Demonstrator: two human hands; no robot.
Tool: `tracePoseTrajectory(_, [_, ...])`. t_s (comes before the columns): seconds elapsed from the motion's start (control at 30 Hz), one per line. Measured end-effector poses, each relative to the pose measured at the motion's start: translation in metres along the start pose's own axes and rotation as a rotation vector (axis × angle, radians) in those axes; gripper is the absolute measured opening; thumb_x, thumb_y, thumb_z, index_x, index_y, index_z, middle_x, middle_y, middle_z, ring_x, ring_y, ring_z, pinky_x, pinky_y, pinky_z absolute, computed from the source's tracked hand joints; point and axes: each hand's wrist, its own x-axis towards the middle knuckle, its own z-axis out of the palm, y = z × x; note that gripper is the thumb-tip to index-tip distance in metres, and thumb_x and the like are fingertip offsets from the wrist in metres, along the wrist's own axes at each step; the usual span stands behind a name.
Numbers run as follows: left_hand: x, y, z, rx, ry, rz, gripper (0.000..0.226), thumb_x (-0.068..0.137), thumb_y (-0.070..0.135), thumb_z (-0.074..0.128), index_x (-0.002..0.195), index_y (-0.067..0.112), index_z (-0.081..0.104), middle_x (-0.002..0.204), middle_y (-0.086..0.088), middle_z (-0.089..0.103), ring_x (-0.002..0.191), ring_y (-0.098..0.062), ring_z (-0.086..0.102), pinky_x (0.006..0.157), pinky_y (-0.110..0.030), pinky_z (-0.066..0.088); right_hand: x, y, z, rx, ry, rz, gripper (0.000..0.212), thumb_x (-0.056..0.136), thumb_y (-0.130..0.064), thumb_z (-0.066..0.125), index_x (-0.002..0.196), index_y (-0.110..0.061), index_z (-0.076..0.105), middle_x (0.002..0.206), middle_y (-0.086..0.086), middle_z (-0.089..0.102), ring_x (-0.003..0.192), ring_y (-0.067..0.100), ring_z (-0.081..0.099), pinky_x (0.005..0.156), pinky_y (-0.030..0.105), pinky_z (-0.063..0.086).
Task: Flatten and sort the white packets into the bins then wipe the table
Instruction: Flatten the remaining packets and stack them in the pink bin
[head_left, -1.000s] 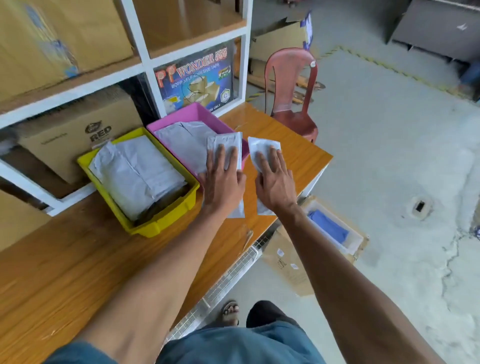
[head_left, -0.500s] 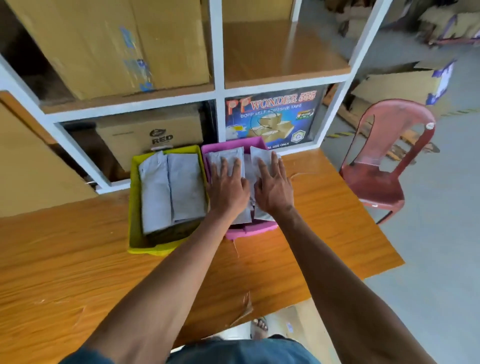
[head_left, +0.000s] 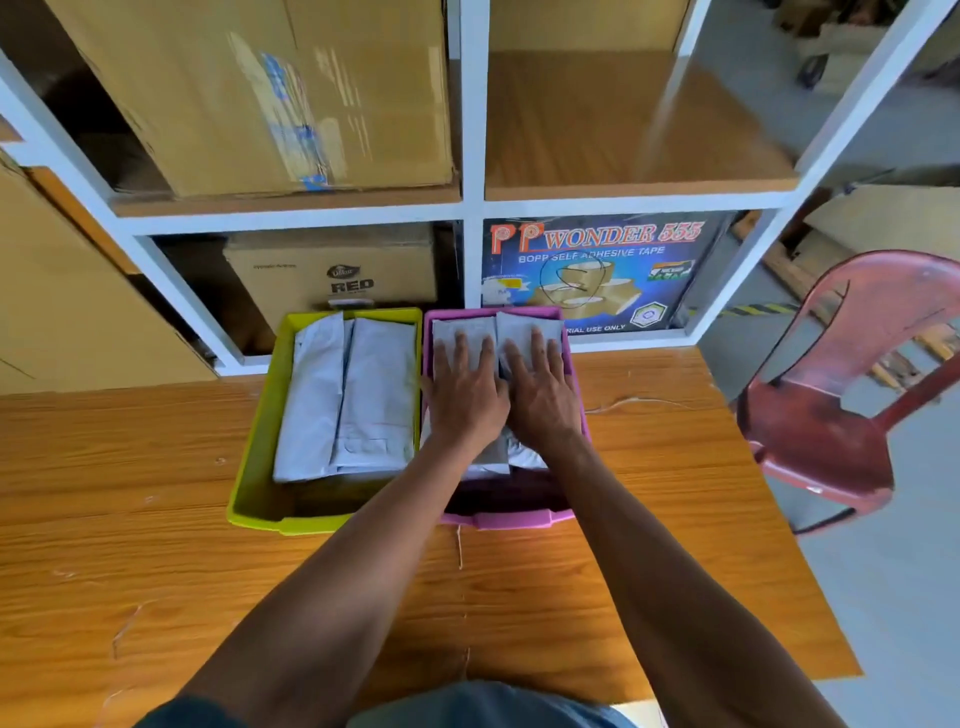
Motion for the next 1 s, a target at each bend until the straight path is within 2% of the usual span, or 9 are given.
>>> tracePoseTrajectory(0.13, [0.003, 0.006, 0.010, 0.068, -0.023, -0.014, 0.067, 0.109, 0.049, 0.035, 0.168, 0.028, 0.013, 0.176, -0.013, 0.001, 0.161, -0.043, -0.003, 0.122, -0.065, 0.020, 0.004, 0.006, 0.007, -0.023, -0.062, -0.027, 0.087, 0.099, -0.038, 0.059, 0.166, -0.027, 0.004, 0.173, 0.012, -0.012, 0.159, 0.039, -0.008, 0.120, 0.056, 0.030])
tracePoseTrajectory(0.23, [0.001, 0.006, 0.015, 0.069, -0.028, -0.016, 0.066, 0.110, 0.049, 0.032, 0.169, 0.027, 0.011, 0.176, -0.015, -0.002, 0.161, -0.043, -0.005, 0.125, -0.062, 0.014, 0.003, 0.008, 0.013, -0.047, -0.093, -0.056, 0.092, 0.100, -0.042, 0.059, 0.167, -0.023, -0.001, 0.172, 0.015, -0.014, 0.158, 0.039, -0.016, 0.127, 0.054, 0.013])
tracePoseTrajectory(0.3, [0.002, 0.003, 0.017, 0.079, 0.022, 0.023, 0.066, 0.110, 0.047, 0.032, 0.169, 0.024, 0.015, 0.176, -0.015, 0.003, 0.162, -0.040, -0.003, 0.127, -0.059, 0.009, 0.003, 0.010, 0.018, -0.039, -0.038, -0.075, 0.085, 0.103, -0.041, 0.053, 0.167, -0.016, 0.003, 0.172, 0.020, -0.008, 0.158, 0.040, -0.013, 0.128, 0.052, 0.000])
tracePoseTrajectory(0.37, [0.006, -0.001, 0.018, 0.066, 0.084, 0.082, 0.063, 0.109, 0.043, 0.033, 0.168, 0.022, 0.021, 0.176, -0.014, 0.011, 0.163, -0.034, 0.001, 0.129, -0.056, 0.006, 0.005, 0.009, 0.022, -0.028, 0.018, -0.082, 0.076, 0.107, -0.036, 0.045, 0.166, -0.006, 0.007, 0.171, 0.024, -0.001, 0.158, 0.041, -0.008, 0.128, 0.050, -0.007])
tracePoseTrajectory(0.5, [0.021, -0.007, 0.025, 0.022, 0.080, 0.127, 0.061, 0.111, 0.036, 0.031, 0.168, 0.016, 0.021, 0.175, -0.013, 0.013, 0.163, -0.029, 0.002, 0.131, -0.052, 0.006, 0.018, 0.008, 0.028, 0.045, 0.065, -0.099, 0.066, 0.111, -0.029, 0.036, 0.163, 0.003, 0.011, 0.170, 0.026, 0.006, 0.159, 0.040, 0.000, 0.130, 0.051, 0.000])
tracePoseTrajectory(0.63, [0.026, -0.014, 0.037, 0.029, 0.070, 0.137, 0.062, 0.112, 0.036, 0.031, 0.168, 0.013, 0.018, 0.175, -0.016, 0.012, 0.163, -0.032, 0.002, 0.131, -0.052, 0.008, 0.028, 0.010, 0.036, 0.046, 0.005, -0.097, 0.062, 0.113, -0.027, 0.029, 0.163, 0.001, 0.006, 0.171, 0.022, -0.004, 0.159, 0.038, -0.009, 0.130, 0.052, -0.001])
tracePoseTrajectory(0.83, [0.027, -0.019, 0.050, 0.060, 0.106, 0.136, 0.067, 0.107, 0.041, 0.019, 0.168, 0.014, 0.016, 0.175, -0.014, 0.010, 0.163, -0.033, 0.001, 0.132, -0.052, 0.006, 0.029, 0.016, 0.048, 0.031, 0.056, -0.154, 0.061, 0.111, -0.019, 0.041, 0.160, 0.008, 0.015, 0.168, 0.031, 0.007, 0.156, 0.044, -0.005, 0.127, 0.054, -0.002])
tracePoseTrajectory(0.93, [0.028, -0.020, 0.055, 0.058, 0.112, 0.134, 0.066, 0.108, 0.041, 0.021, 0.168, 0.015, 0.016, 0.176, -0.012, 0.008, 0.163, -0.032, 0.000, 0.132, -0.051, 0.006, 0.029, 0.019, 0.056, 0.015, 0.029, -0.133, 0.064, 0.111, -0.025, 0.037, 0.162, 0.003, 0.010, 0.170, 0.027, 0.004, 0.157, 0.043, -0.007, 0.128, 0.058, 0.003])
tracePoseTrajectory(1.0, [0.028, -0.020, 0.058, 0.067, 0.119, 0.140, 0.066, 0.108, 0.041, 0.021, 0.169, 0.016, 0.016, 0.176, -0.012, 0.008, 0.163, -0.032, -0.001, 0.132, -0.051, 0.006, 0.029, 0.020, 0.060, -0.008, 0.020, -0.145, 0.066, 0.111, -0.026, 0.037, 0.162, 0.002, 0.006, 0.170, 0.026, 0.002, 0.155, 0.039, -0.013, 0.128, 0.056, -0.002])
